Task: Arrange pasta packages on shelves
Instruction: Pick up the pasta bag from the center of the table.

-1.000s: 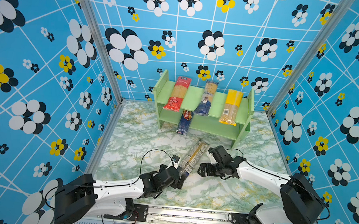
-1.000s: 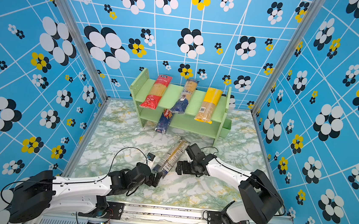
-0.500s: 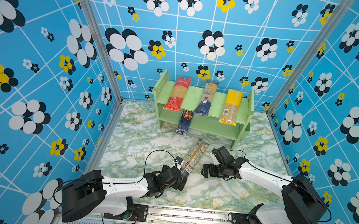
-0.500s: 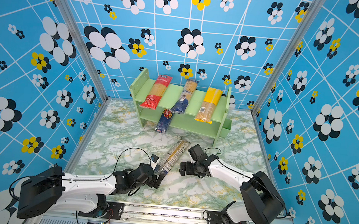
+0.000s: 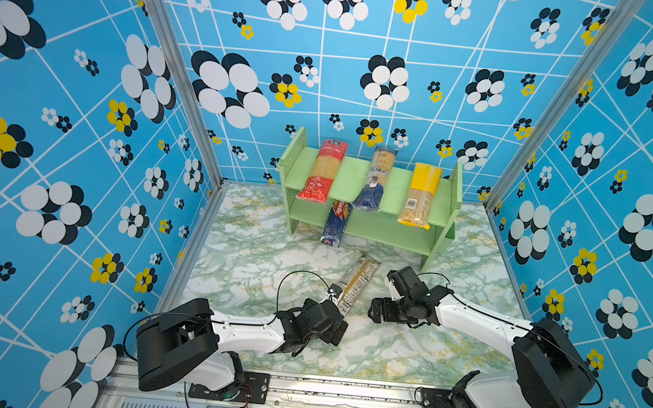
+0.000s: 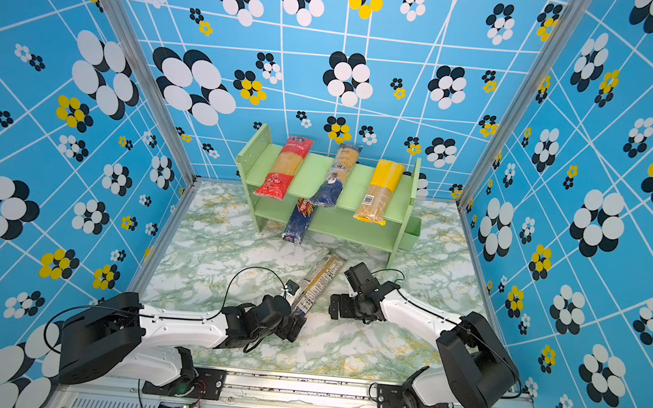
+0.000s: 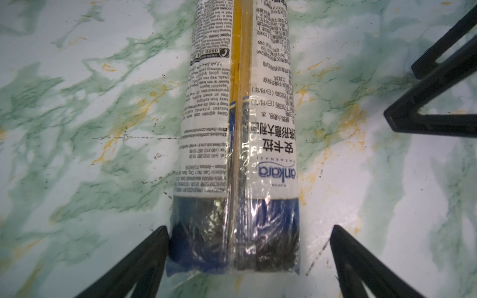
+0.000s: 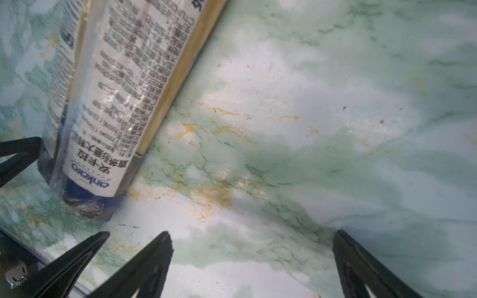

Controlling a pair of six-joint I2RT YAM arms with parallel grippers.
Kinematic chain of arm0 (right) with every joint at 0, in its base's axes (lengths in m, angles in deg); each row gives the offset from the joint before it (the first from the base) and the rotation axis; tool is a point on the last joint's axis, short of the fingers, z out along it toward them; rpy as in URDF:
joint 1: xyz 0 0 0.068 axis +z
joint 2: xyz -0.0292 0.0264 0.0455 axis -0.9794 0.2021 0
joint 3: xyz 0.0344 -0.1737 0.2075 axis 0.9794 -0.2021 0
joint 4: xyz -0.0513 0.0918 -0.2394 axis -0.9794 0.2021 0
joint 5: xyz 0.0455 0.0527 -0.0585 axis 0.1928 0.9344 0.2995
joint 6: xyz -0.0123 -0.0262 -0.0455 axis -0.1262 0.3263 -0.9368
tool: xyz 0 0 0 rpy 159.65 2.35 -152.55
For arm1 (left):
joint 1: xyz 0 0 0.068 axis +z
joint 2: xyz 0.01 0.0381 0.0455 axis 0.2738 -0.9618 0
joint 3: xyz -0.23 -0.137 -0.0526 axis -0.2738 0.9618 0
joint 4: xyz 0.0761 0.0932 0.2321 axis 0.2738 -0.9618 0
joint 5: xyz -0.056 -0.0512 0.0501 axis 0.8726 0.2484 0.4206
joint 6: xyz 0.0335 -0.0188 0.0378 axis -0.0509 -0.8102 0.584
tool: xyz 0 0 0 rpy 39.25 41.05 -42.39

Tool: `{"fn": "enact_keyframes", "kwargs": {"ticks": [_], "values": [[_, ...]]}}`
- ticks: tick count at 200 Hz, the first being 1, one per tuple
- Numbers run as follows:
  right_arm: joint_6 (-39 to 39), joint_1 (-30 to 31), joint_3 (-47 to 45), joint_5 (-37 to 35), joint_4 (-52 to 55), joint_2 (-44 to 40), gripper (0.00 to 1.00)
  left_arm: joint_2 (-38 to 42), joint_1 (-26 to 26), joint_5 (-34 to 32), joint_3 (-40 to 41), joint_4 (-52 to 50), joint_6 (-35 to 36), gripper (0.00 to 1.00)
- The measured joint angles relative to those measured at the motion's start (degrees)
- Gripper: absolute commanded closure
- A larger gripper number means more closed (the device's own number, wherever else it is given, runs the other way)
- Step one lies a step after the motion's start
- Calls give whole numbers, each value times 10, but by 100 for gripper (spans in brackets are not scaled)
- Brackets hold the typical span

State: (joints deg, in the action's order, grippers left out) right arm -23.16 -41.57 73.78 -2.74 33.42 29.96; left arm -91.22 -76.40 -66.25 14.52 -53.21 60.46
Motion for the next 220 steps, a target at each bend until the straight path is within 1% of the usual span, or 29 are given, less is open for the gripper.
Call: {"fn": "enact_keyframes", "kwargs": {"ticks": [35,77,177,199,220], "values": [[-1,-2,-5,0,-7,-4,1,-29,0,-8,-5,6,4,6],[-2,-5,-12,0,-12,-12,1,-49,-1,-25,-11,14,4,9],[-3,-14,-26,-6,-6,-47,1,-75,-3,-52,-10,58,2,8],[-3,-14,-32,-9,-2,-59,1,-83,-3,-56,-10,73,4,10],[-3,-17,-34,-14,1,-68,1,-90,-3,-61,-11,83,4,15]]}}
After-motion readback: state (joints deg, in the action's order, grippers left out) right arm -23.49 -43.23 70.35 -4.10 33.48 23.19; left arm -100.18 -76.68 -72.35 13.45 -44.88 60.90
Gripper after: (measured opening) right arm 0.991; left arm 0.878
